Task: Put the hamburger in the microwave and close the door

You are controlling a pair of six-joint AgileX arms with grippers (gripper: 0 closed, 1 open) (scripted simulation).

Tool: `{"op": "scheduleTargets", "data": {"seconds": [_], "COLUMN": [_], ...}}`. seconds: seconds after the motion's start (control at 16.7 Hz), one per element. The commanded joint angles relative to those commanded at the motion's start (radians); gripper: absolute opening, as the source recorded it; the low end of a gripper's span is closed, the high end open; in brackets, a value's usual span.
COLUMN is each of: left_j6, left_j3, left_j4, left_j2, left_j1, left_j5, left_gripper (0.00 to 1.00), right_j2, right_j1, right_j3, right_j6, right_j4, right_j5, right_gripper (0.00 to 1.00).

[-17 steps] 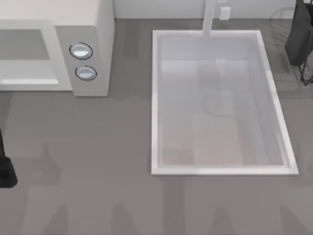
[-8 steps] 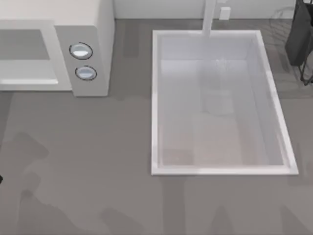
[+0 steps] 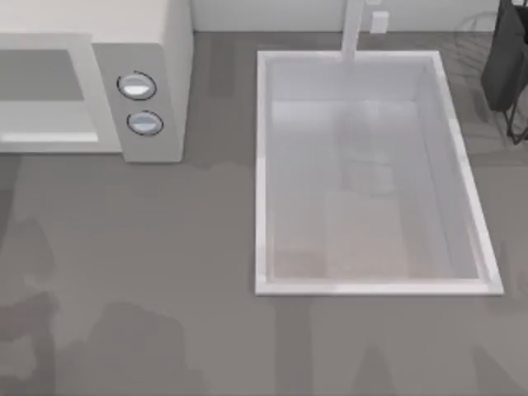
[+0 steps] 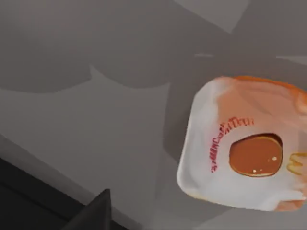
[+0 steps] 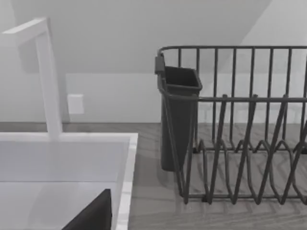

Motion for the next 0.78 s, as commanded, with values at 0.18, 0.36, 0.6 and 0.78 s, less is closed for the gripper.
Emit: {"op": "scheduleTargets", "data": {"seconds": [0.18,0.36,0.6,0.78], "left_j6": [0.120,0.165,0.164,0.165], "left_j3": [0.073,0.102,0.098,0.074], "left_j4": [-0.077,-0.108,-0.106,-0.067], "left_j2": [0.126,0.173,0.169,0.197], "left_j1": [0.026,0.036,0.031,0.034], "left_j5": [-0.001,-0.001,-0.001,-0.001], "left_gripper": [1.00,1.00,1.00,1.00], "right_j2": [0.000,0.000,0.000,0.000], "right_j1": [0.000,0.000,0.000,0.000], "right_j3": [0.000,0.000,0.000,0.000], "right_j6": [0.000,0.000,0.000,0.000], "right_j4": [0.000,0.000,0.000,0.000], "right_j5": [0.000,0.000,0.000,0.000], "right_gripper": [1.00,1.00,1.00,1.00]}}
